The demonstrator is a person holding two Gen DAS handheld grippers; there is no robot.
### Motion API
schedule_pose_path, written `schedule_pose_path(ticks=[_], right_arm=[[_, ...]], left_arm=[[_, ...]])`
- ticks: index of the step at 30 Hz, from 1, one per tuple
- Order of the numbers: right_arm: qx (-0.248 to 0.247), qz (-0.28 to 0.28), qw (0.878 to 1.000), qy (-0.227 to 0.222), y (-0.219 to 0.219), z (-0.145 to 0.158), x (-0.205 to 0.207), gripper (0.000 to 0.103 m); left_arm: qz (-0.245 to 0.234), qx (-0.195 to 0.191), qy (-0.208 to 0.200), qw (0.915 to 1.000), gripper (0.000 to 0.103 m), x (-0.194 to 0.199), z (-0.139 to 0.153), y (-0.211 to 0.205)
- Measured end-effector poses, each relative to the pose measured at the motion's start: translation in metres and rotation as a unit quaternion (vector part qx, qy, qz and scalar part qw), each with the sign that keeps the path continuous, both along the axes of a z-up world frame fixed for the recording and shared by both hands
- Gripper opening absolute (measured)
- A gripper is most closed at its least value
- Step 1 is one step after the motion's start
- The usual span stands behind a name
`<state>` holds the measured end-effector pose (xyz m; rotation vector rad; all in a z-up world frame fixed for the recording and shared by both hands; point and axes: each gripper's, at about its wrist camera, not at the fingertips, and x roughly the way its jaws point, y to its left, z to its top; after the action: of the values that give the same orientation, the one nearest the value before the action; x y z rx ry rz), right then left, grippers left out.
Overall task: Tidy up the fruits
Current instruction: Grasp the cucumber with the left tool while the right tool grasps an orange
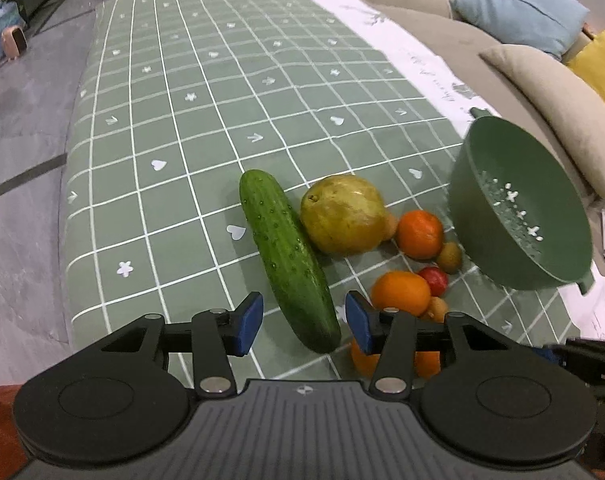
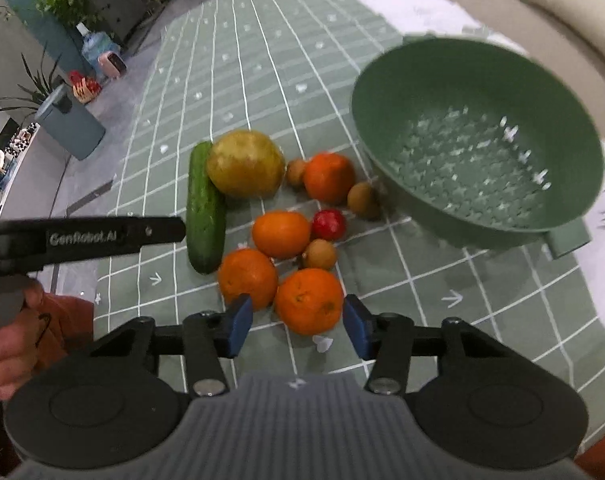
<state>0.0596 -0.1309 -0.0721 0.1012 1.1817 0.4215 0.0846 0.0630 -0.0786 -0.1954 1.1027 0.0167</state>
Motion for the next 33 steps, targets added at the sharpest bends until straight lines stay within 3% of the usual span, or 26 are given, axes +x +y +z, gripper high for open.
schedule_pose_path(ticks=[7,15,21,26,33], right_arm=[[0.003,0.002,0.999,0.034,0.003,-0.018,0.017,0.047],[0.005,-0.004,0.999,0.050,-0.004,-0.029,0.025,0.042],[-0.035,0.020,0.999,0.033,-0.008,-0.017,0.021,0.041],[-0.076,0.009,0.997,0.021,-0.025,-0.014,0.017,0.041],[-0.082,-0.002,0.997,0.015,-0.034,-0.019,0.011,0.042]], left_arm=[[0.007,-0.017,0.029,0.9994,0.056,0.028,-0.025,0.006],[0.018,-0.030,0.051,0.9981,0.047,0.040,-0.033,0.012],[0.012,-0.012,0.086,0.9961,0.042,0.020,-0.026,0.014],[0.016,-0.008,0.111,0.9936,0.042,-0.008,-0.026,0.015],[0.016,0.009,0.093,0.9955,0.052,-0.008,-0.023,0.015]])
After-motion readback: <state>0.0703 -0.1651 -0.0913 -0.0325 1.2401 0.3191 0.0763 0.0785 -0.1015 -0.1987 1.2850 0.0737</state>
